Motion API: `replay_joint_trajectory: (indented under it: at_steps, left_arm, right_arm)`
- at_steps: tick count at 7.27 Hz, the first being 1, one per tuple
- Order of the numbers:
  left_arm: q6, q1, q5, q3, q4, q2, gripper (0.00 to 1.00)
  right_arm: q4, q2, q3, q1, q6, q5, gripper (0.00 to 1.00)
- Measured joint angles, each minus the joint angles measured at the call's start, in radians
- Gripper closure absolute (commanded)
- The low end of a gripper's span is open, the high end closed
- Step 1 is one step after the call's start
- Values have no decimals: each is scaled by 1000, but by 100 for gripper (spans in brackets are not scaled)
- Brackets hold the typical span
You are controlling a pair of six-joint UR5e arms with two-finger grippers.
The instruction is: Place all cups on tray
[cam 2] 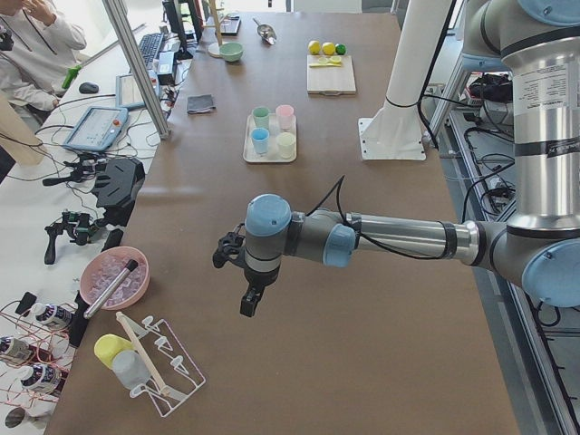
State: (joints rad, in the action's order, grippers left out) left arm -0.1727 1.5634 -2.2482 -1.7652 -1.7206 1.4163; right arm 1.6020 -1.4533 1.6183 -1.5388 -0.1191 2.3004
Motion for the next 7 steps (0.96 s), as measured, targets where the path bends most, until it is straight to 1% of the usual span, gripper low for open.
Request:
replay_joint_trajectory:
  at_steps: [2, 7]
  left_arm:
    - [-4, 23, -7, 9, -3, -16, 1]
    - [-4, 30, -1, 8, -2, -19, 1]
  right_arm:
    - [-4, -24, -1, -16, -20, -3, 0]
    - [-6, -28, 3, -17, -21, -3, 0]
